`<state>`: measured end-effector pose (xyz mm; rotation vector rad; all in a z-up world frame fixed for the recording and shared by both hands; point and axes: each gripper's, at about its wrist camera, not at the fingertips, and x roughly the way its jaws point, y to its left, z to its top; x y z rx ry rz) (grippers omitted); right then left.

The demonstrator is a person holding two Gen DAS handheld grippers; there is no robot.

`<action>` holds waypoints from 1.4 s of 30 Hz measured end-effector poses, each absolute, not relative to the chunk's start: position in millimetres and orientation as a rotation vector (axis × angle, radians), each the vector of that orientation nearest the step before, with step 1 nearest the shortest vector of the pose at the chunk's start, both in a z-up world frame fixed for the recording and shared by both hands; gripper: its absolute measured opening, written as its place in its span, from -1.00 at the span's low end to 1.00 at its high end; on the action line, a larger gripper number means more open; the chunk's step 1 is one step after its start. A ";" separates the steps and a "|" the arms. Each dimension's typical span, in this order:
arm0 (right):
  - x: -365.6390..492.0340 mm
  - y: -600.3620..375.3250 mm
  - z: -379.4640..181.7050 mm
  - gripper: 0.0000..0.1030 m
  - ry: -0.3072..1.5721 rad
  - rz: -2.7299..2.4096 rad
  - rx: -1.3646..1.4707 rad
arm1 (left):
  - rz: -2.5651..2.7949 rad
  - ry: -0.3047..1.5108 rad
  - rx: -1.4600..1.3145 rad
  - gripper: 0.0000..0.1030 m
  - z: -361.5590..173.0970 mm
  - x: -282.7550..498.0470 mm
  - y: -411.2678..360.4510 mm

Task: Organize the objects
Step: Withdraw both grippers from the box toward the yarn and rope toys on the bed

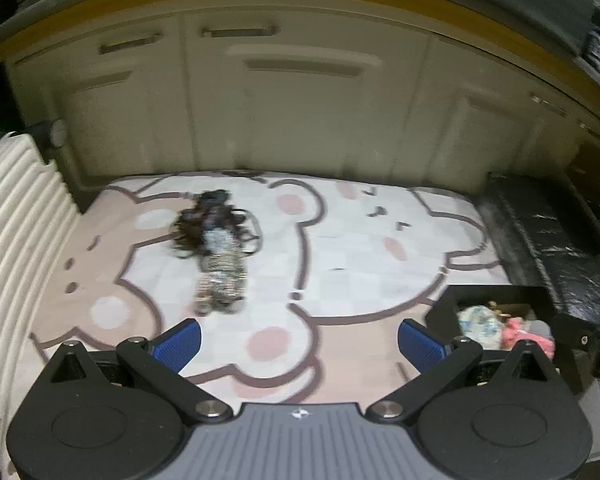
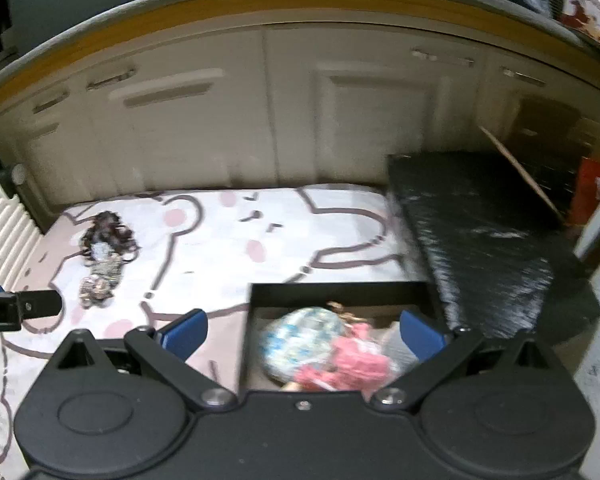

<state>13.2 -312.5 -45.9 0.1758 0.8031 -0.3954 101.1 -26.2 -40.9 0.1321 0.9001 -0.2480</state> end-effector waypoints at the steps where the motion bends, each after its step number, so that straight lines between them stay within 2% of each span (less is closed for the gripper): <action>1: 17.6 -308.3 -46.2 1.00 0.802 -0.385 0.177 | -0.238 0.899 0.132 1.00 -40.0 101.9 -20.4; 18: 49.1 -263.4 -42.4 1.00 0.762 -0.296 0.170 | -0.088 0.845 0.076 1.00 -21.8 107.5 59.3; 35: 83.5 -235.9 -33.9 1.00 0.699 -0.239 0.144 | -0.105 0.779 0.104 1.00 0.7 131.7 65.5; 42: 121.8 -219.4 -46.8 1.00 0.737 -0.227 0.000 | -0.136 0.684 0.179 1.00 6.2 167.5 58.8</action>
